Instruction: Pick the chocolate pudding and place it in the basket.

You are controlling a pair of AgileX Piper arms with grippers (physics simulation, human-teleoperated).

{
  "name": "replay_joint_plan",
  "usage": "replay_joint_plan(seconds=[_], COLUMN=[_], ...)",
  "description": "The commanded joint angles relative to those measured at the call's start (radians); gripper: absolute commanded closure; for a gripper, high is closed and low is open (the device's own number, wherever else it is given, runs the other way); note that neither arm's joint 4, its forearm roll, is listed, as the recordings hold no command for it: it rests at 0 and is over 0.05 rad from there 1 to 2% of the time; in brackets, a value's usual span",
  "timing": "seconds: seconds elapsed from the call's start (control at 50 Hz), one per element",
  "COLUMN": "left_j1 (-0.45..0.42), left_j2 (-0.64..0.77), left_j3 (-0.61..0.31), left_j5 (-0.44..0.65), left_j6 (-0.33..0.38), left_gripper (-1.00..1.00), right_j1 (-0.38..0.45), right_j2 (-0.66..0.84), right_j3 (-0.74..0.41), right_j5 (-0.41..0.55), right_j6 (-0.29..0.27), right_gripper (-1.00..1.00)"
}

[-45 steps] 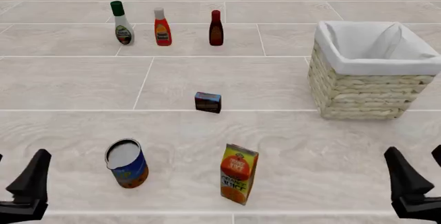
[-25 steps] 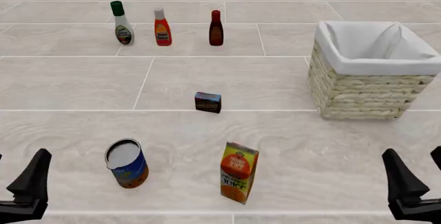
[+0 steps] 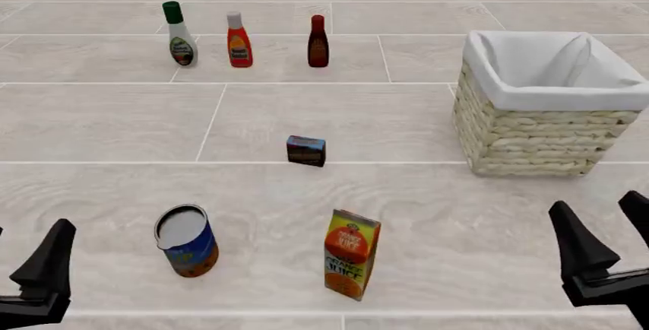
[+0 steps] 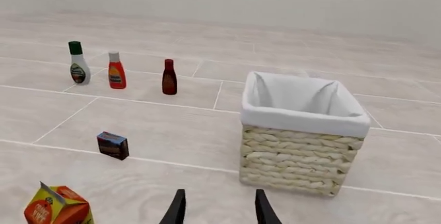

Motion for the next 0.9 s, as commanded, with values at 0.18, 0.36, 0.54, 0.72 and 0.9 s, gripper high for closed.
replay_joint_plan(seconds=[0.18, 0.36, 0.54, 0.72, 0.9], left_j1=[0.000, 0.000, 0.000, 0.000, 0.000], left_j2=[0.000, 0.000, 0.000, 0.000, 0.000], left_j3=[0.000, 0.000, 0.000, 0.000, 0.000], left_j5=[0.000, 0.000, 0.000, 0.000, 0.000], left_j6=[0.000, 0.000, 0.000, 0.000, 0.000], left_gripper=[-1.00, -1.00, -1.00, -1.00, -1.00], right_j1=[0.053, 0.086, 0.127, 0.156, 0.186], right_j2=[0.156, 0.305, 0.412, 0.480, 0.541], right_j3=[-0.060, -0.096, -0.159, -0.202, -0.253], right_j5=[-0.107, -0.196, -0.238, -0.258, -0.267], right_j6=[0.003, 0.006, 0.017, 0.007, 0.014], right_gripper=[-1.00, -1.00, -1.00, -1.00, -1.00])
